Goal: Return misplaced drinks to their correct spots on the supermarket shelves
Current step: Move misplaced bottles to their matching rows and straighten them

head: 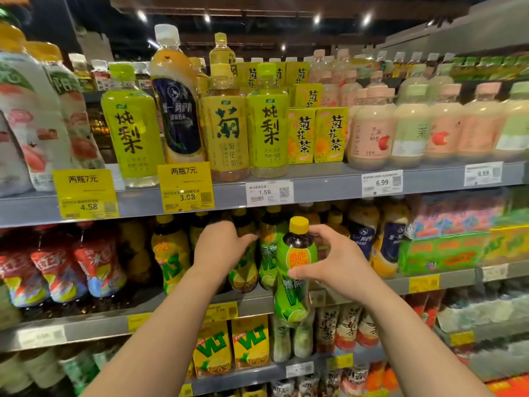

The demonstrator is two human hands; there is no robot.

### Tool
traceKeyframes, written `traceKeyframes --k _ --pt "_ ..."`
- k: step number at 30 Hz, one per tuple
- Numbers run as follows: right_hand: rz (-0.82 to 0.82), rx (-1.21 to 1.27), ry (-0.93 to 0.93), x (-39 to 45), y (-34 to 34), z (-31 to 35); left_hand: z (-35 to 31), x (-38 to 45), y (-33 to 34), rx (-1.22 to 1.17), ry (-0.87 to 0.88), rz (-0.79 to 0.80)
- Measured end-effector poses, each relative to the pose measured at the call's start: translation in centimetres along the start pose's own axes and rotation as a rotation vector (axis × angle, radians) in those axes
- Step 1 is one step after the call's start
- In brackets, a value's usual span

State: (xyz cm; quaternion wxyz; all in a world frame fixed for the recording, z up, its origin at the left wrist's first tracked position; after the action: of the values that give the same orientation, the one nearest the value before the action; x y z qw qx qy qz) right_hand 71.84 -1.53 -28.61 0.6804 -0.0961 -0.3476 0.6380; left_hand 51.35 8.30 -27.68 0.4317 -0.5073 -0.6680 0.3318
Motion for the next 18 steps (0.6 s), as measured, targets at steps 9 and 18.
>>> traceKeyframes --k 9,18 --pt "0.006 -0.079 -0.066 0.8 0.9 1.5 2.6 -4.5 -1.1 -0.315 0.043 -0.079" --pt "0.038 -0.102 -0.209 2.8 4.6 4.7 6.7 -8.9 -10.4 -0.487 0.065 -0.237"
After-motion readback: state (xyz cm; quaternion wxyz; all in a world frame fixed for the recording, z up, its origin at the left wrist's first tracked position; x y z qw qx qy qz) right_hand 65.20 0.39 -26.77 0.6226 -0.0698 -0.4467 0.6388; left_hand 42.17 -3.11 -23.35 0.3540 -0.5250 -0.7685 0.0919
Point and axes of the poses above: each hand's wrist, its own x-axis towards the middle knuckle, its own y-axis out of the palm, z = x × y, the point moved 9 cm from there along x, towards the middle knuckle, and after that the axes turned 11 degrees about -y, right-handed, at the moved point
